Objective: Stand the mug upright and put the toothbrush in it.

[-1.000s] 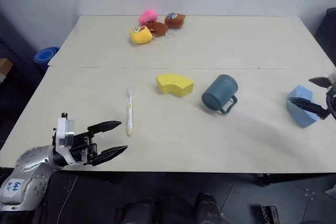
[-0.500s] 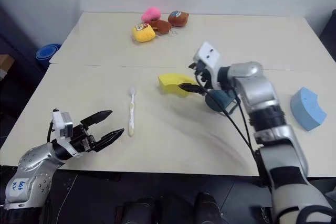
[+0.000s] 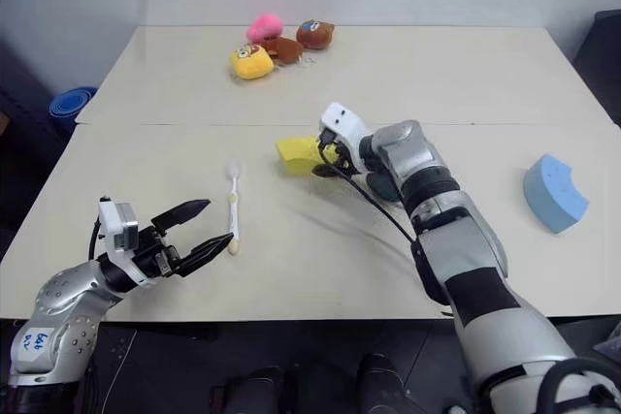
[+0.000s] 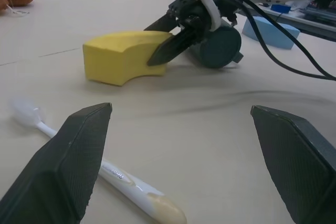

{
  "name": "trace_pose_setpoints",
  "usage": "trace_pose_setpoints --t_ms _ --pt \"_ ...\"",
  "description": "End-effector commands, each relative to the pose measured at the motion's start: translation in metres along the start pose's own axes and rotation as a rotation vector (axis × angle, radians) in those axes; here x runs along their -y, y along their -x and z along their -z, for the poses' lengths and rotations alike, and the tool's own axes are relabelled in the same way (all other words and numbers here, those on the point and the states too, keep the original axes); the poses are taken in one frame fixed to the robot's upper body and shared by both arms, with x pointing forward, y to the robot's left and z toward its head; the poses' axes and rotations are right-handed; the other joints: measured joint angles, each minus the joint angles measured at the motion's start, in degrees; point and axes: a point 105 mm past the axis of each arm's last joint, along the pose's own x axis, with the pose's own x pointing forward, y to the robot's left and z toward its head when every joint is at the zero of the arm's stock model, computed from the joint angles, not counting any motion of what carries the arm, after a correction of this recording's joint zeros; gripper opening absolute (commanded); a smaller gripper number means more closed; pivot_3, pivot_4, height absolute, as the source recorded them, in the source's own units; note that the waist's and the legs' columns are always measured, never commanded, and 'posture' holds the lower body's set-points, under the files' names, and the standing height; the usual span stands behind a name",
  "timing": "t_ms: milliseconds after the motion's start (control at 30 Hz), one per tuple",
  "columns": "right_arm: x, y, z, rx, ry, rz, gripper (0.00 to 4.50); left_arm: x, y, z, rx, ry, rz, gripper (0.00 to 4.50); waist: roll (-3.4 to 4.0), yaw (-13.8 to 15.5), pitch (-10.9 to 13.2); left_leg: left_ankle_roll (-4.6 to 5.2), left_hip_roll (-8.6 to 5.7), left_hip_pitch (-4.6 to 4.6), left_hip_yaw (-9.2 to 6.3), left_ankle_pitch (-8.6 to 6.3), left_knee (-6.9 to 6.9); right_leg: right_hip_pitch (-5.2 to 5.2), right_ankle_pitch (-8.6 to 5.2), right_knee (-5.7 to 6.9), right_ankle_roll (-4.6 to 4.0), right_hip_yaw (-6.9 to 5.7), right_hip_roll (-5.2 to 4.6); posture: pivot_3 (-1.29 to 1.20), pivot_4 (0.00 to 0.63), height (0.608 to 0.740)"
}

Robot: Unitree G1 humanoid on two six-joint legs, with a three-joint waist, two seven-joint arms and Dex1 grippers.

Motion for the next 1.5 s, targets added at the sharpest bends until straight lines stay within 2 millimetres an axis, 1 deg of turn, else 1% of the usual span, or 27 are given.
trace_pose_setpoints --t_ms 33,67,100,133,167,200,233,267,300,367,400,467,500,567,667,700,833,867,967,1067,1133,1200,1267,1300,1400,1467,1500 --pt "0.016 0.042 -0.052 0.257 0.062 0.019 2.46 0.003 -0.001 -0.007 0.023 -0.029 0.013 4.5 0.03 0.09 0.02 0.0 0.0 0.0 0.0 0.0 0.0 0.0 0.0 -0.01 0.0 0.0 0.0 0.0 0.15 0.74" --pt "0.022 0.061 -0.058 0.319 0.07 0.037 2.46 0.003 -0.001 -0.007 0.024 -0.03 0.016 4.5 0.03 0.16 0.03 0.0 0.0 -0.02 -0.03 0.0 0.01 0.0 0.0 -0.01 0.0 -0.01 -0.01 0.0 0.15 0.74" --pt "0.024 0.074 -0.061 0.353 0.08 0.049 2.46 0.004 -0.001 -0.007 0.025 -0.03 0.017 4.5 0.03 0.33 0.03 0.0 -0.01 -0.02 -0.03 0.0 0.01 0.0 0.0 -0.01 0.0 -0.01 -0.02 0.0 0.15 0.74" --pt "0.03 0.098 -0.059 0.378 0.077 0.075 2.46 0.004 -0.001 -0.006 0.026 -0.03 0.022 4.5 0.03 0.68 0.03 0.0 -0.02 -0.02 -0.08 0.0 0.01 0.01 0.0 -0.01 0.0 -0.03 -0.02 0.0 0.15 0.74" --pt "0.033 0.115 -0.057 0.392 0.076 0.092 2.46 0.005 -0.001 -0.006 0.027 -0.03 0.025 4.5 0.02 1.13 0.02 0.0 -0.04 -0.03 -0.1 0.0 0.01 0.04 0.0 -0.03 0.0 -0.05 -0.03 0.0 0.15 0.74" --pt "0.043 0.144 -0.046 0.379 0.03 0.16 2.46 0.006 -0.001 -0.005 0.03 -0.03 0.032 4.5 0.01 1.68 0.02 0.01 -0.05 -0.03 -0.11 0.0 0.01 0.05 0.0 -0.04 0.0 -0.07 -0.04 0.0 0.15 0.74" --pt "0.048 0.163 -0.039 0.367 -0.002 0.208 2.46 0.006 -0.001 -0.005 0.032 -0.03 0.036 4.5 0.0 1.97 0.03 0.02 -0.07 -0.03 -0.12 -0.02 0.02 0.1 0.0 -0.07 0.0 -0.1 -0.06 0.0 0.15 0.74" --pt "0.061 0.19 -0.018 0.299 -0.052 0.321 2.46 0.007 -0.002 -0.004 0.033 -0.031 0.047 4.5 -0.01 2.24 0.03 0.03 -0.11 -0.04 -0.15 -0.02 0.02 0.13 0.0 -0.09 0.0 -0.12 -0.09 0.0 0.15 0.74" --pt "0.068 0.21 -0.003 0.25 -0.084 0.399 2.46 0.008 -0.003 -0.004 0.034 -0.031 0.054 4.5 -0.01 2.66 0.03 0.05 -0.13 -0.05 -0.11 -0.03 0.02 0.14 0.0 -0.13 0.0 -0.1 -0.1 0.0 0.15 0.74" --pt "0.085 0.256 0.053 0.048 -0.175 0.633 2.46 0.011 -0.006 -0.002 0.035 -0.03 0.079 4.5 -0.01 3.18 0.03 0.06 -0.16 -0.06 0.02 -0.04 0.04 0.15 0.0 -0.21 0.0 -0.07 -0.12 0.0 0.15 0.74" --pt "0.088 0.271 0.072 -0.021 -0.203 0.703 2.46 0.012 -0.007 -0.001 0.035 -0.029 0.087 4.5 -0.01 3.3 0.03 0.07 -0.17 -0.05 0.06 -0.04 0.04 0.15 0.0 -0.22 0.0 -0.06 -0.13 0.0 0.15 0.74" --pt "0.09 0.303 0.126 -0.197 -0.286 0.871 2.46 0.015 -0.011 0.001 0.028 -0.031 0.113 4.5 -0.01 3.12 0.03 0.07 -0.16 -0.04 0.21 -0.04 0.05 0.15 0.0 -0.27 0.0 -0.01 -0.13 0.0 0.15 0.74" --pt "0.086 0.309 0.146 -0.251 -0.317 0.901 2.46 0.016 -0.012 0.002 0.026 -0.03 0.123 4.5 -0.02 3.03 0.03 0.07 -0.14 0.0 0.28 -0.03 0.04 0.15 0.0 -0.28 0.0 0.01 -0.12 0.0 0.15 0.74" --pt "0.077 0.309 0.173 -0.289 -0.395 0.904 2.46 0.016 -0.013 0.004 0.024 -0.029 0.132 4.5 0.0 2.57 0.03 0.07 -0.01 0.11 0.55 -0.03 0.01 0.15 0.0 -0.28 0.0 0.03 -0.09 0.0 0.15 0.74" --pt "0.068 0.305 0.195 -0.264 -0.486 0.903 2.46 0.015 -0.013 0.004 0.024 -0.032 0.137 4.5 -0.08 2.15 -0.03 0.08 0.2 0.42 1.0 -0.04 -0.06 0.21 0.0 -0.2 0.0 0.02 -0.07 0.0 0.15 0.74" --pt "0.065 0.305 0.2 -0.264 -0.503 0.898 3.14 0.015 -0.013 0.004 0.024 -0.033 0.139 4.5 -0.19 2.17 -0.1 0.07 0.26 0.41 0.98 -0.03 -0.03 0.21 0.0 -0.22 -0.01 -0.02 -0.03 0.0 0.15 0.74" --pt "0.053 0.313 0.207 -0.272 -0.524 0.867 4.42 0.012 -0.013 0.004 0.02 -0.037 0.146 4.5 -0.33 3.07 -0.14 0.1 0.25 0.34 0.97 -0.06 0.04 0.21 0.01 -0.29 -0.01 -0.01 -0.05 0.0 0.15 0.74" --pt "0.051 0.317 0.207 -0.269 -0.515 0.864 4.47 0.012 -0.013 0.004 0.019 -0.037 0.147 4.5 -0.28 3.13 -0.16 0.12 0.23 0.31 0.97 -0.07 0.04 0.2 0.01 -0.3 -0.01 -0.01 -0.07 0.0 0.15 0.74" --pt "0.045 0.323 0.198 -0.242 -0.481 0.844 4.47 0.01 -0.014 0.005 0.016 -0.038 0.153 4.5 -0.36 3.48 -0.16 0.13 0.22 0.3 0.95 -0.08 0.06 0.2 0.01 -0.31 0.01 -0.05 -0.07 0.0 0.15 0.74" --pt "0.042 0.332 0.192 -0.274 -0.421 0.86 4.47 0.009 -0.015 0.005 0.014 -0.037 0.162 4.5 -0.36 3.54 -0.16 0.13 0.23 0.3 0.96 -0.08 0.06 0.2 0.01 -0.33 0.01 -0.05 -0.07 0.0 0.15 0.74" --pt "0.039 0.344 0.177 -0.295 -0.366 0.863 4.47 0.008 -0.015 0.005 0.013 -0.039 0.165 4.5 -0.24 3.86 -0.13 0.12 0.23 0.3 0.96 -0.08 0.06 0.2 0.01 -0.33 0.01 -0.04 -0.07 0.0 0.15 0.74" --pt "0.034 0.348 0.161 -0.283 -0.348 0.841 4.47 0.006 -0.014 0.006 0.009 -0.041 0.163 4.5 -0.18 3.86 -0.11 0.13 0.21 0.3 1.02 -0.09 0.05 0.19 0.01 -0.36 0.01 0.01 -0.07 0.0 0.15 0.74" --pt "0.023 0.341 0.142 -0.238 -0.409 0.762 4.47 0.005 -0.013 0.007 0.0 -0.041 0.159 4.5 -0.12 3.98 -0.08 0.13 0.23 0.3 1.03 -0.09 0.05 0.18 0.01 -0.35 0.01 0.01 -0.07 0.0 0.15 0.74" --pt "0.014 0.33 0.131 -0.202 -0.464 0.694 4.47 0.005 -0.012 0.007 -0.004 -0.041 0.157 4.5 -0.12 3.93 -0.07 0.13 0.25 0.3 1.02 -0.09 0.05 0.17 0.01 -0.34 0.0 0.0 -0.06 0.0 0.15 0.74" --pt "-0.019 0.288 0.106 -0.134 -0.66 0.493 4.47 0.003 -0.009 0.009 -0.014 -0.043 0.149 4.5 -0.12 3.76 -0.07 0.12 0.29 0.33 1.02 -0.09 0.05 0.17 0.01 -0.33 0.0 0.03 -0.02 0.0 0.15 0.74" --pt "-0.04 0.262 0.099 -0.161 -0.74 0.397 4.47 0.003 -0.008 0.009 -0.016 -0.045 0.144 4.5 -0.14 3.66 -0.06 0.09 0.36 0.34 0.99 -0.11 0.05 0.17 0.03 -0.31 -0.03 0.04 0.02 0.0 0.15 0.74" --pt "-0.045 0.252 0.096 -0.138 -0.769 0.37 4.47 0.003 -0.008 0.009 -0.017 -0.045 0.142 4.5 -0.16 3.7 -0.07 0.08 0.37 0.34 0.96 -0.11 0.06 0.17 0.04 -0.31 -0.05 0.03 0.02 0.0 0.15 0.74"
